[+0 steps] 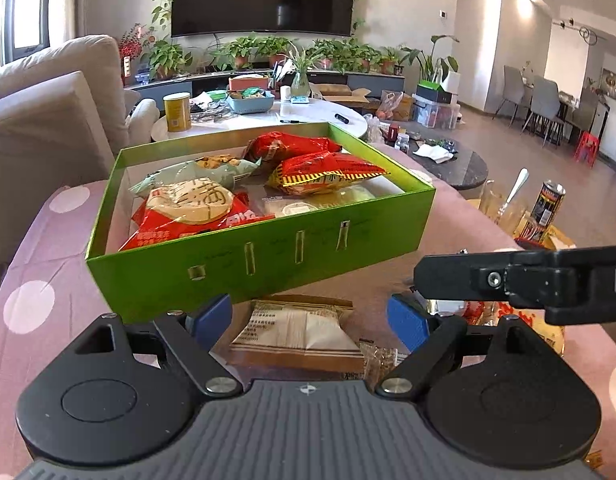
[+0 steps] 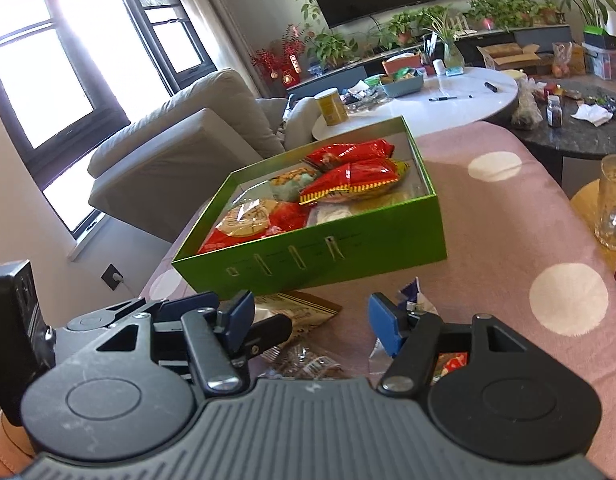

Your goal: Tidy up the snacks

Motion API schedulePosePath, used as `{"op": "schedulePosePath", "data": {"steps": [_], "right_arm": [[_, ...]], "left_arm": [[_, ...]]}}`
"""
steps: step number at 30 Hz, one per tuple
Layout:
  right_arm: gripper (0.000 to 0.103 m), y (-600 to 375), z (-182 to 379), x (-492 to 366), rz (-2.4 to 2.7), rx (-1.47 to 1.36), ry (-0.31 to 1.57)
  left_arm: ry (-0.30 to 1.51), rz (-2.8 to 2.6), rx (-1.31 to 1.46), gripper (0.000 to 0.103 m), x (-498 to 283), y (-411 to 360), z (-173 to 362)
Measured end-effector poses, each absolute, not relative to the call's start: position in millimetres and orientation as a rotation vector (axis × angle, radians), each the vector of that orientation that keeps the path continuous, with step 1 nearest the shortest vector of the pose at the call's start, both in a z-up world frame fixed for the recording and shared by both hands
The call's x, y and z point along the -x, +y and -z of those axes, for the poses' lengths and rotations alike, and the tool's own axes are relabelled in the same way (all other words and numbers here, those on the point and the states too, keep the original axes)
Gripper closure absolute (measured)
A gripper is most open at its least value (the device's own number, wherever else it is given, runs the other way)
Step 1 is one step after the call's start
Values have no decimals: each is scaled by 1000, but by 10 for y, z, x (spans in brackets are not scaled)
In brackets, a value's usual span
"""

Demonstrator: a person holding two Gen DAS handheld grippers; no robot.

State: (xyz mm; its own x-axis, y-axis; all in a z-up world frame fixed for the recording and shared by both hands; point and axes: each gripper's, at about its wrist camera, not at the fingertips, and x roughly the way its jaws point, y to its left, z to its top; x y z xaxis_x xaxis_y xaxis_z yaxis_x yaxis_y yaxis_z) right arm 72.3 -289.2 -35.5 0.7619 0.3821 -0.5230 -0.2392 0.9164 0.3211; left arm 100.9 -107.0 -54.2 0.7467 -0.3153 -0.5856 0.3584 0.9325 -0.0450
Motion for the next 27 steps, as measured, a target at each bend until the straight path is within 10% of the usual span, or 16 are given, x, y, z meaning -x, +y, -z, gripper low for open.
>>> {"op": "schedulePosePath", "data": {"steps": [22,27], "right_arm": [[42,-3081,432,-839,-282,-290,643],[42,-3144,426,-858,-243,-303,643]], "left_arm": [[701,380,-125,20,-1221,-1240,764],[704,374,-148,40,-1226,-1238,783]]}}
